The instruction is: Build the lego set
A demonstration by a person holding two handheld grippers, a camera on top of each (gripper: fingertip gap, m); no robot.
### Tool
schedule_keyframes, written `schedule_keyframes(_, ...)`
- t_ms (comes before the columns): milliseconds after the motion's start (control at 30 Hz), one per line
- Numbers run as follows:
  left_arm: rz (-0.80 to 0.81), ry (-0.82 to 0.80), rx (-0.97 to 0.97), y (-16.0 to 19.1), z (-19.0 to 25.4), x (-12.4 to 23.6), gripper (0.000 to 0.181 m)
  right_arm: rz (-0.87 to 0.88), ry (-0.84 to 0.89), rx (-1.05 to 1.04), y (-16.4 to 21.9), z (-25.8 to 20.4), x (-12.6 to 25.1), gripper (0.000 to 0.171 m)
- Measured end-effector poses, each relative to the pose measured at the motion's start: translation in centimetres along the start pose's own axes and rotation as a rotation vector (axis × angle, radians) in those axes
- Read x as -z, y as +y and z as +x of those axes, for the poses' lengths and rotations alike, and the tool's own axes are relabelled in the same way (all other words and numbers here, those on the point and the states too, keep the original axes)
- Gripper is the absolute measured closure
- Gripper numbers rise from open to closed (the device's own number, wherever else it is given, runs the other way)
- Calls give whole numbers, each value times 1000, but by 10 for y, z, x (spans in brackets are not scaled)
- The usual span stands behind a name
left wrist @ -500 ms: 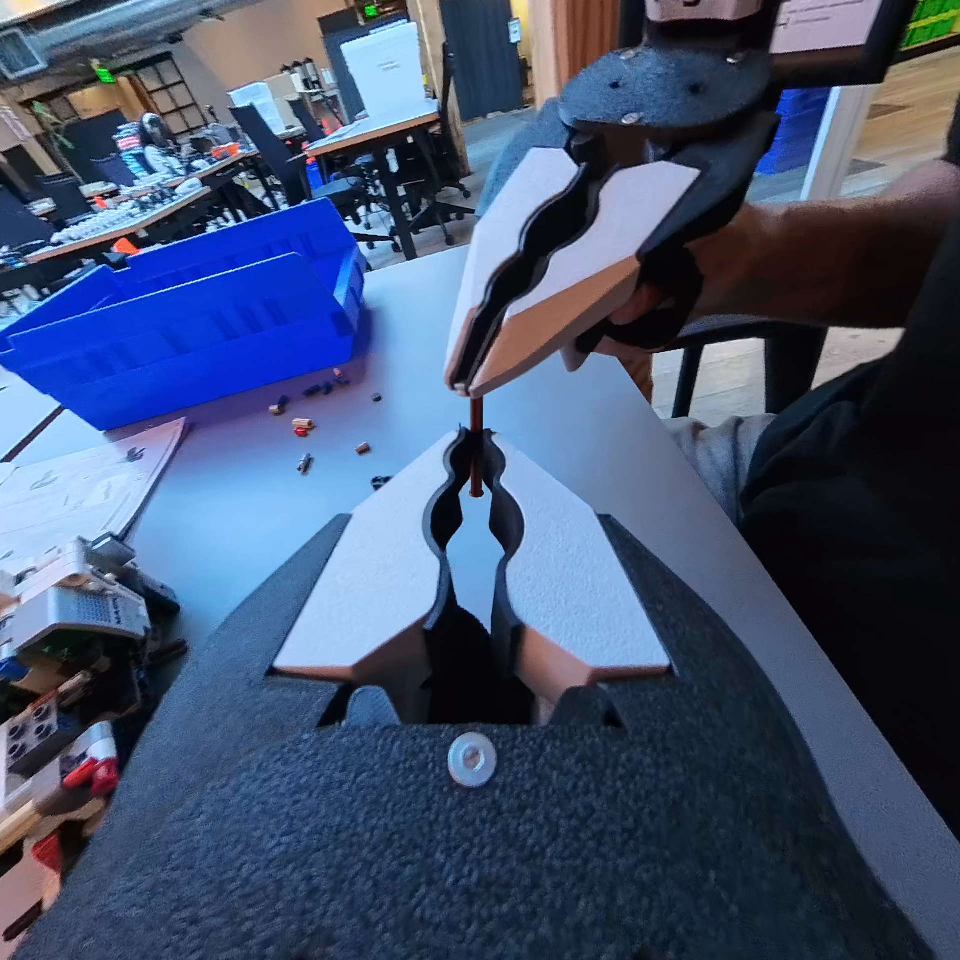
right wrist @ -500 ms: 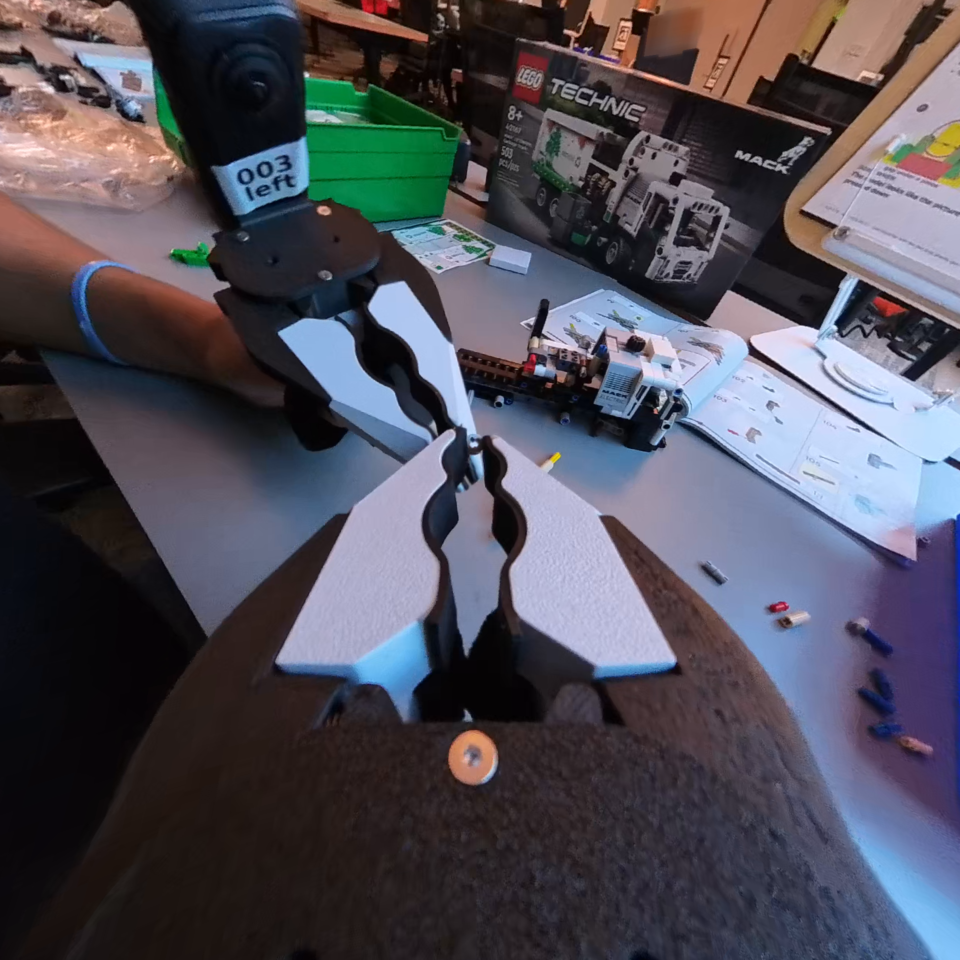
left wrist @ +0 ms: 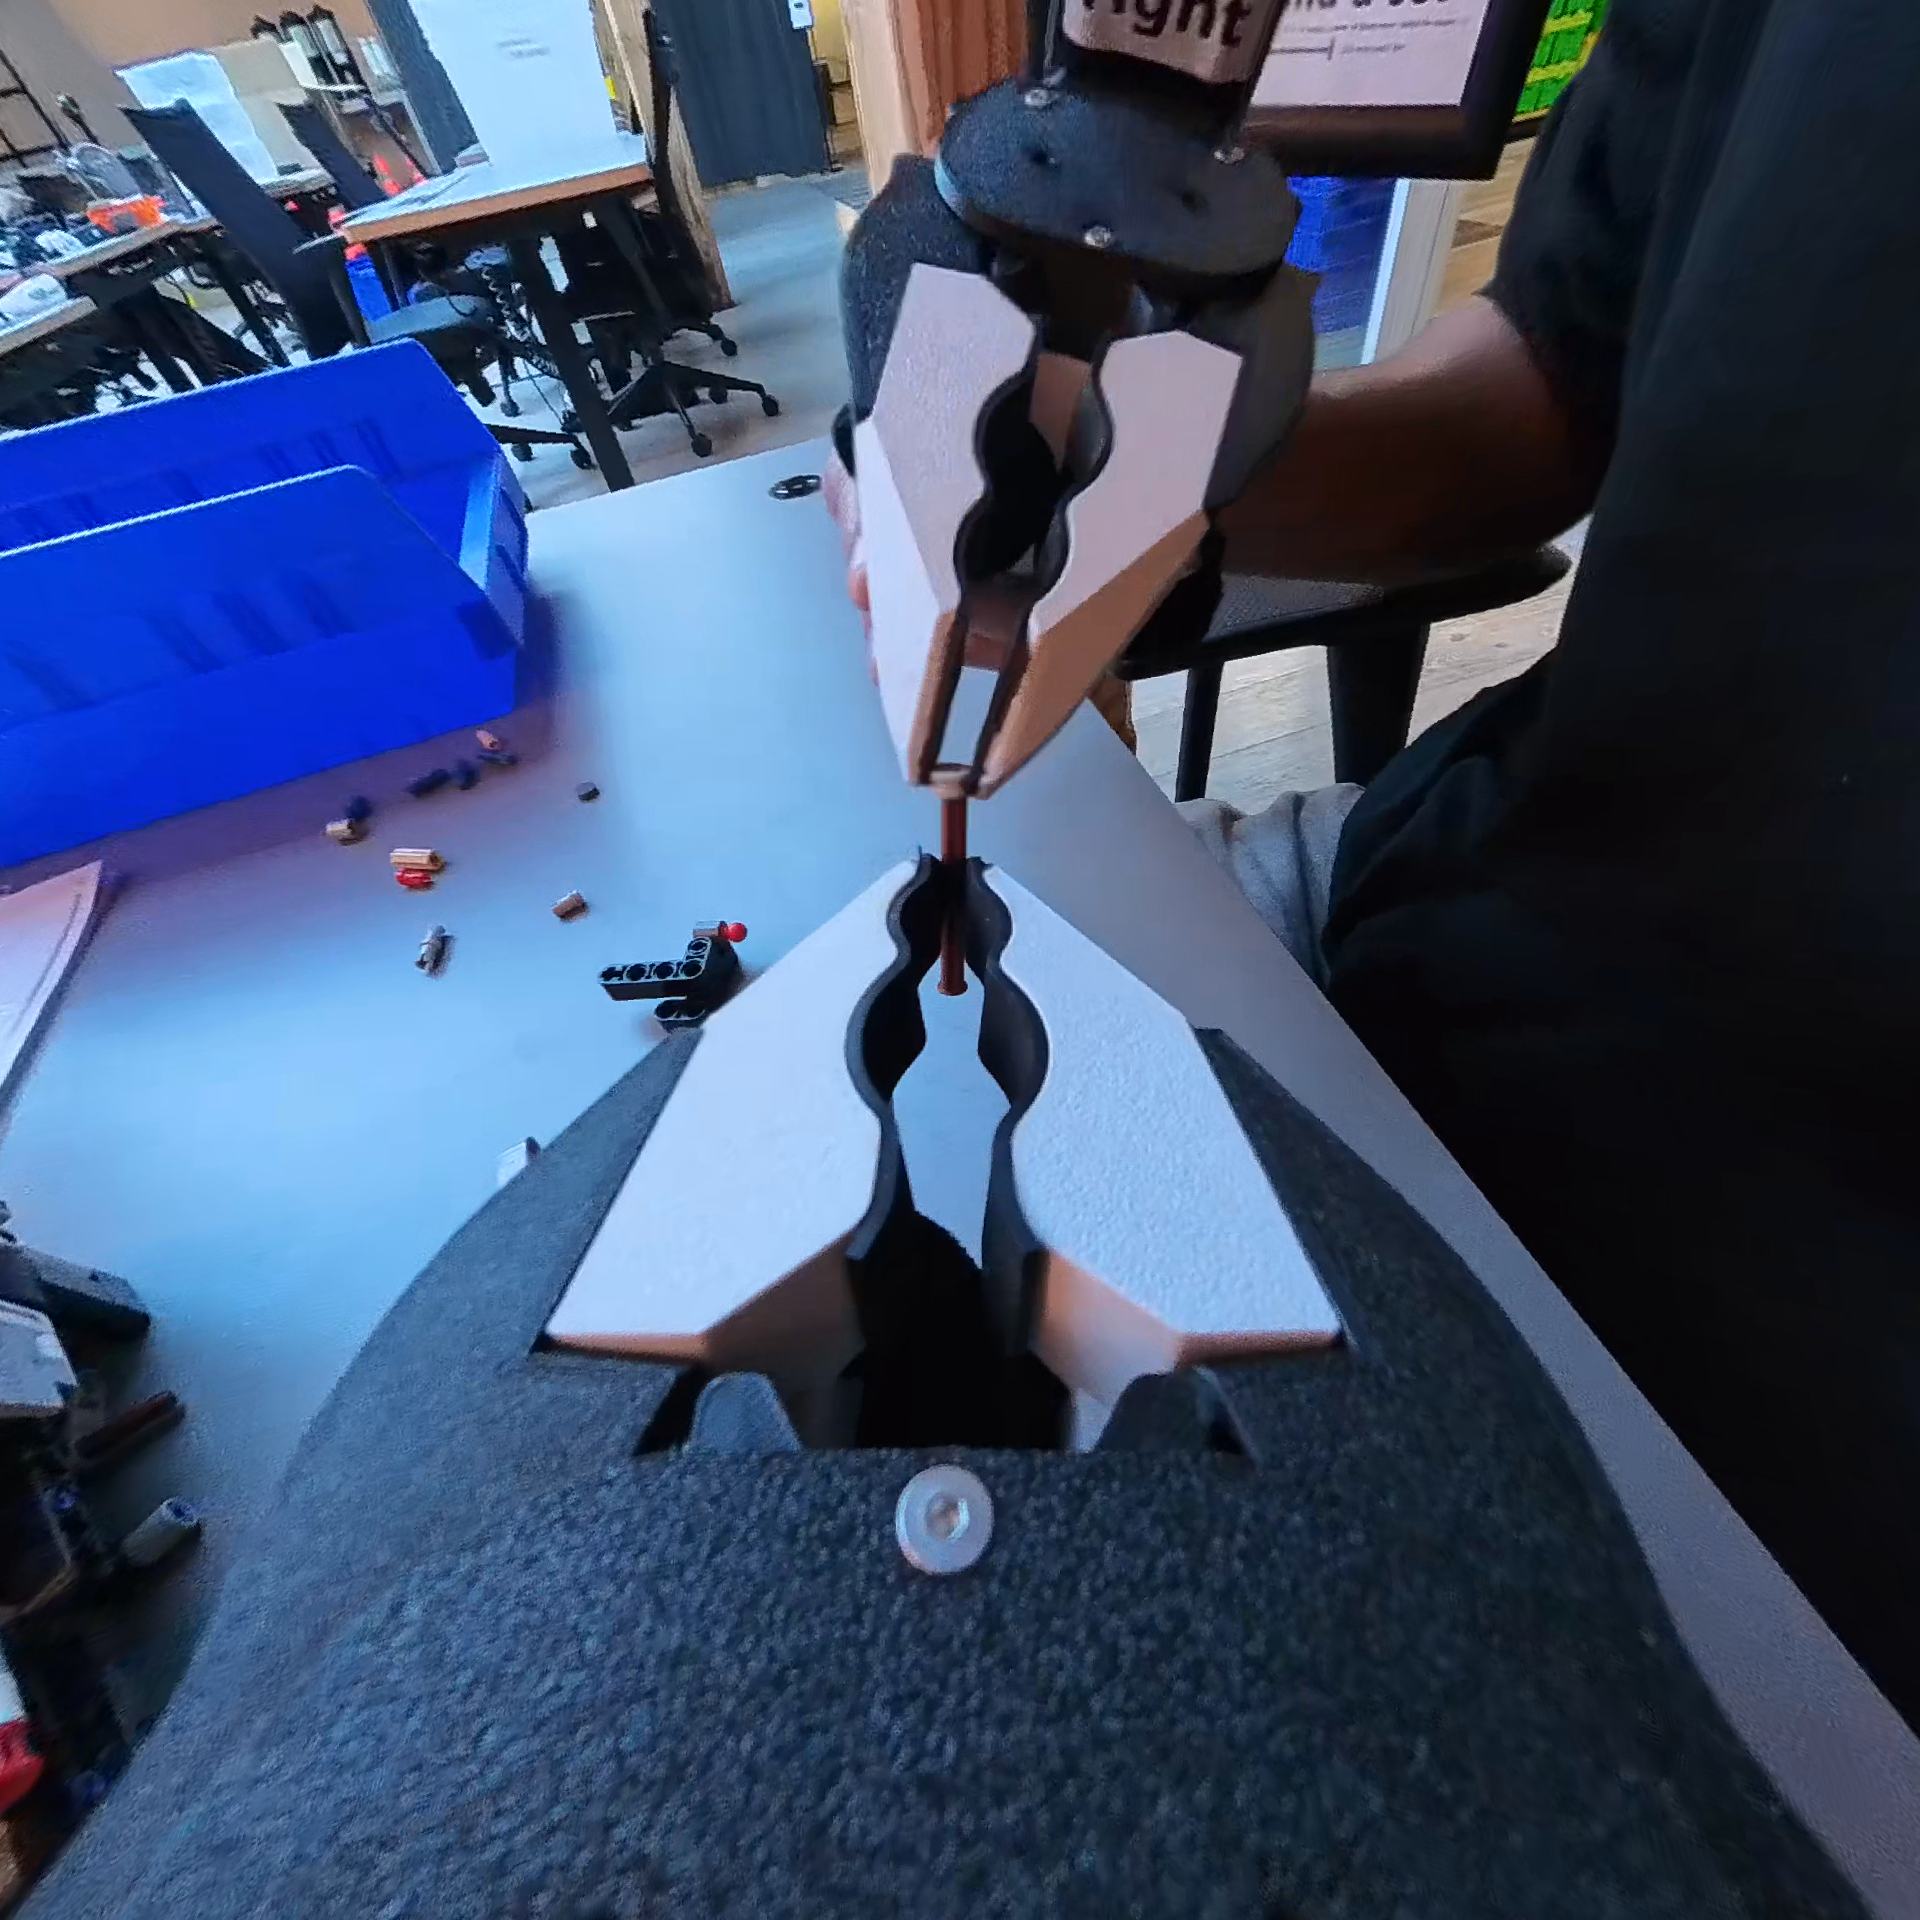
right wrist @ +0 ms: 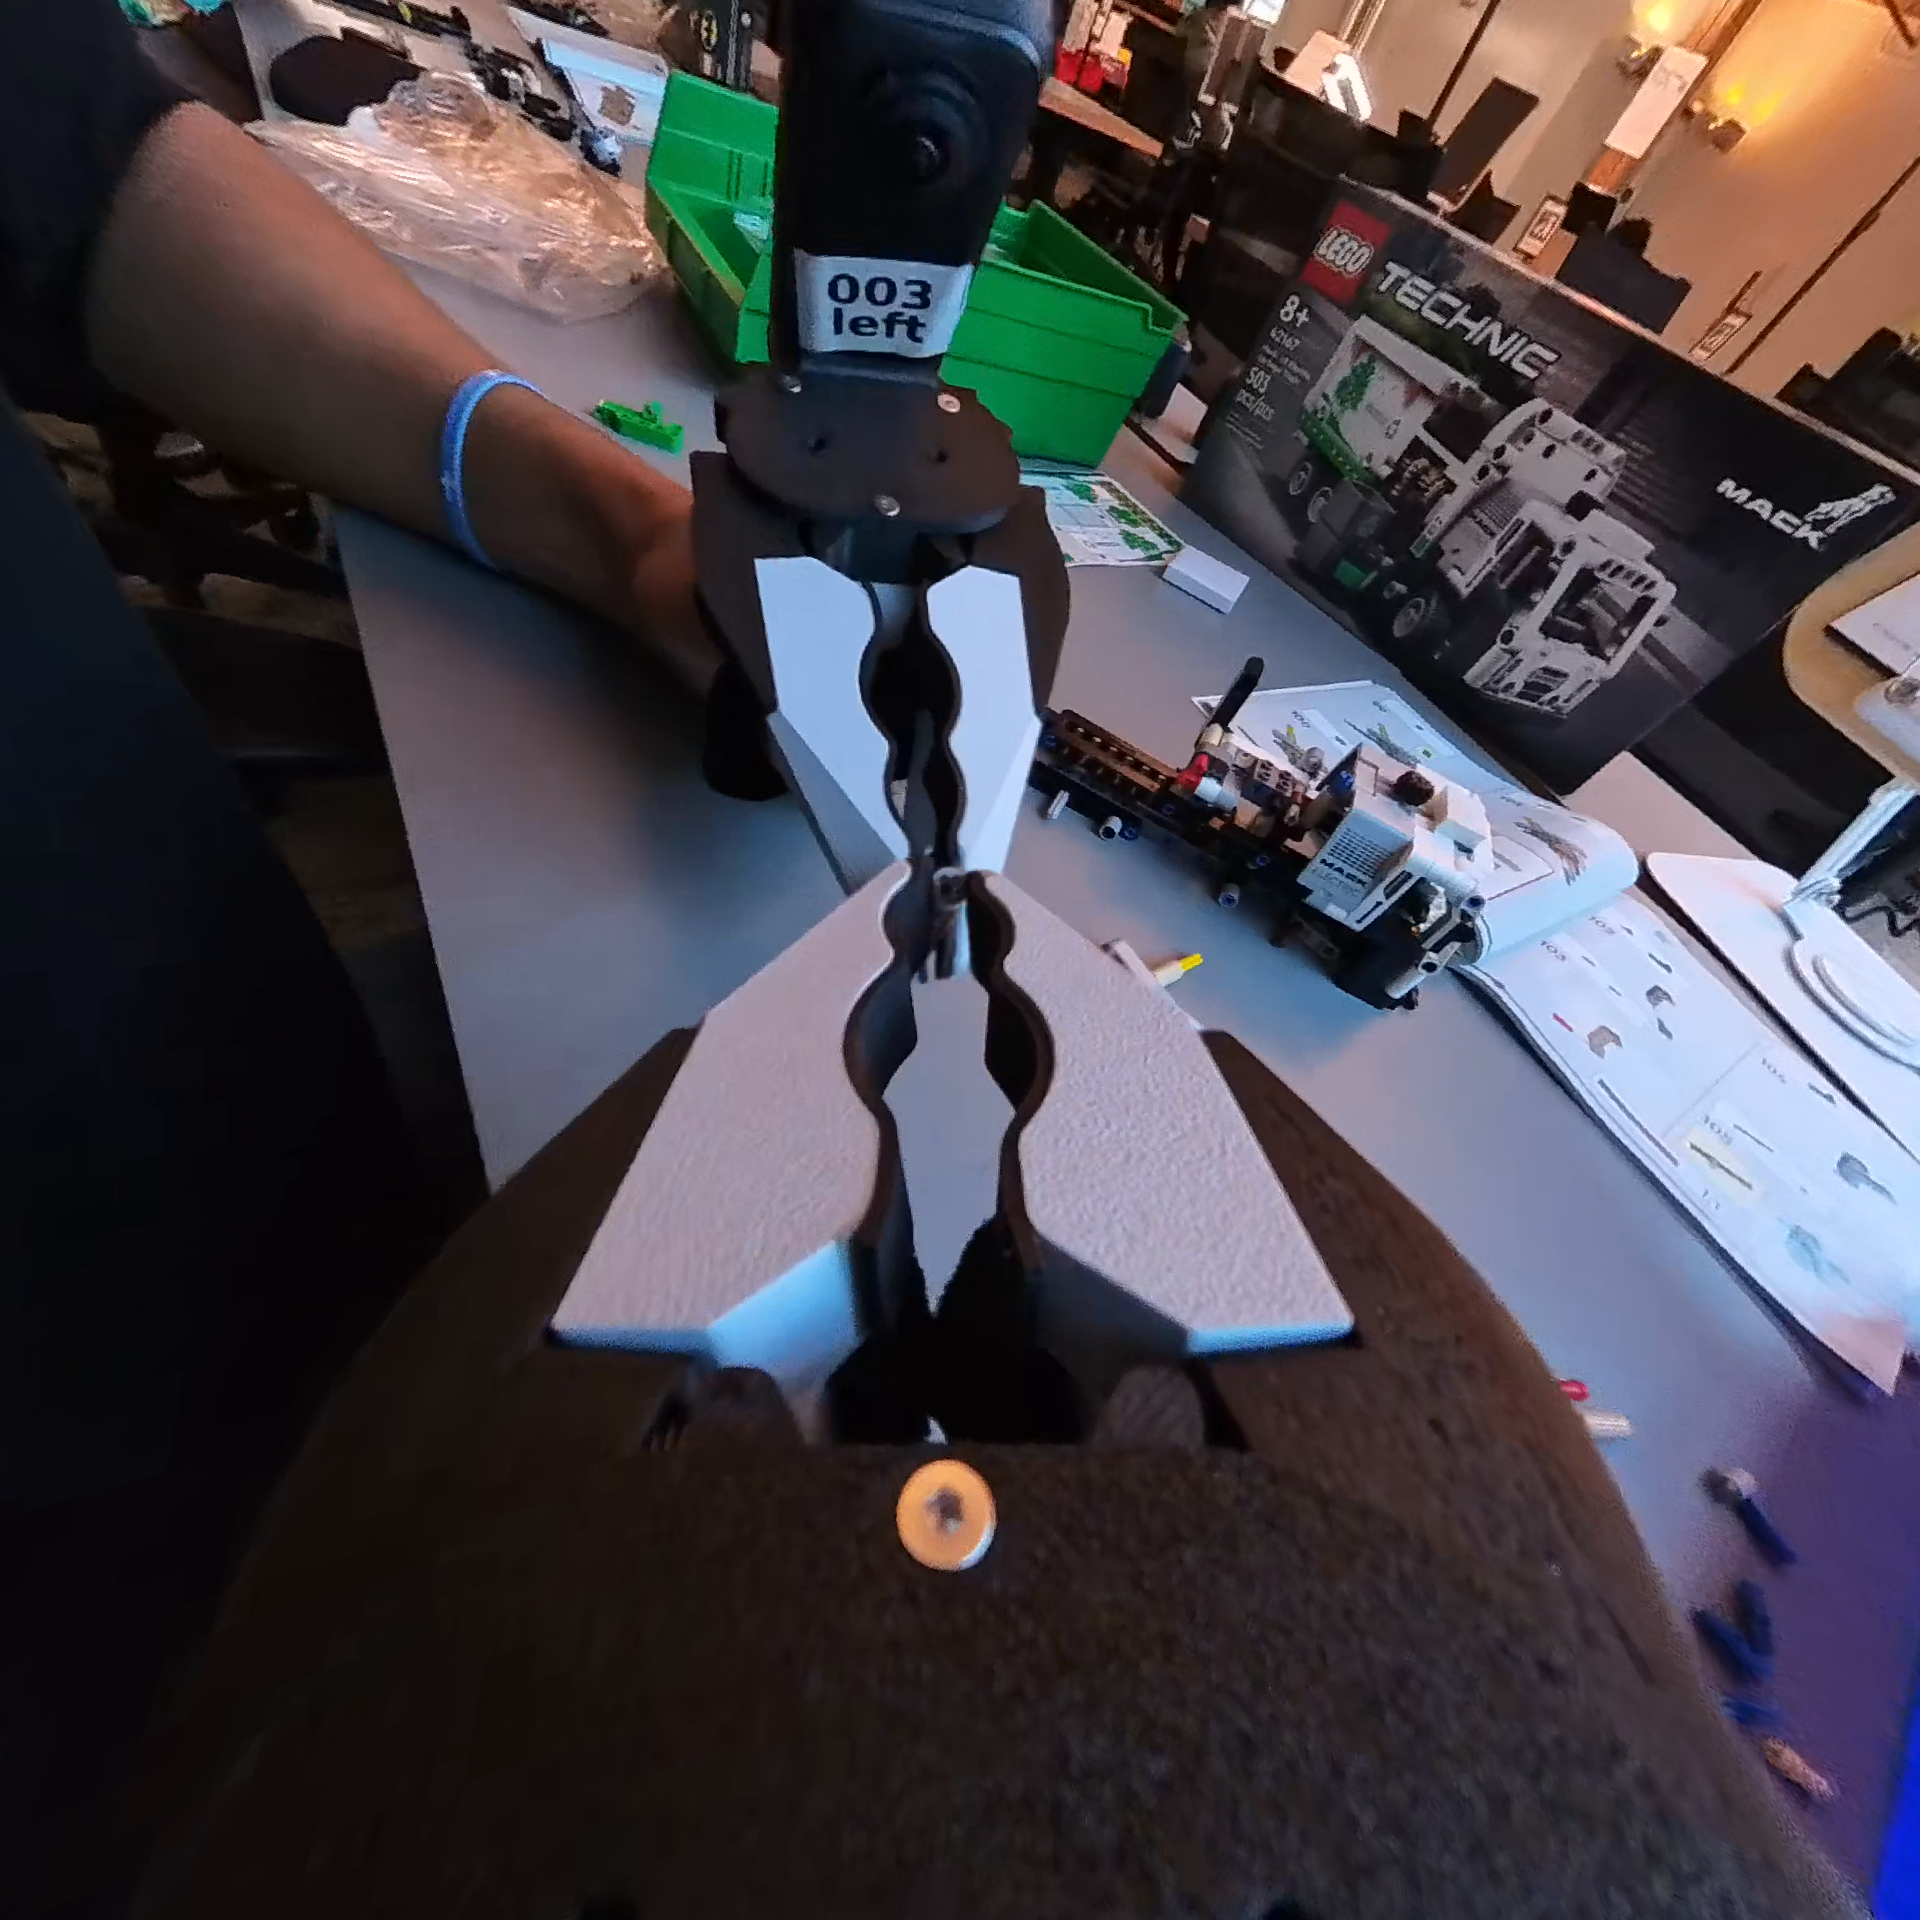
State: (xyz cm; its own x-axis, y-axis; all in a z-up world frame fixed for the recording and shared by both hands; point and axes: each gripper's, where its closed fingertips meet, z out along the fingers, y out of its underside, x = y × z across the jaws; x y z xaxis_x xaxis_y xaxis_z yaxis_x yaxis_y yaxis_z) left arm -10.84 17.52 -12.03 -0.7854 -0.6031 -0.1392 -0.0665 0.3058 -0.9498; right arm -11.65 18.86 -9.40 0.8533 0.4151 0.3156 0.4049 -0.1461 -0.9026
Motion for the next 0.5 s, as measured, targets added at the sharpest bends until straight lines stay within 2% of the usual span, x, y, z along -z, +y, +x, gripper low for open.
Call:
schedule_keyframes(333, -8, 10, 6, 1, 1, -1, 181, 20, -43, -13, 4, -1, 1, 166)
schedule_keyframes(500, -20, 57, 30, 3, 4, -1, 181, 15, -45, 58, 5, -4, 1, 166)
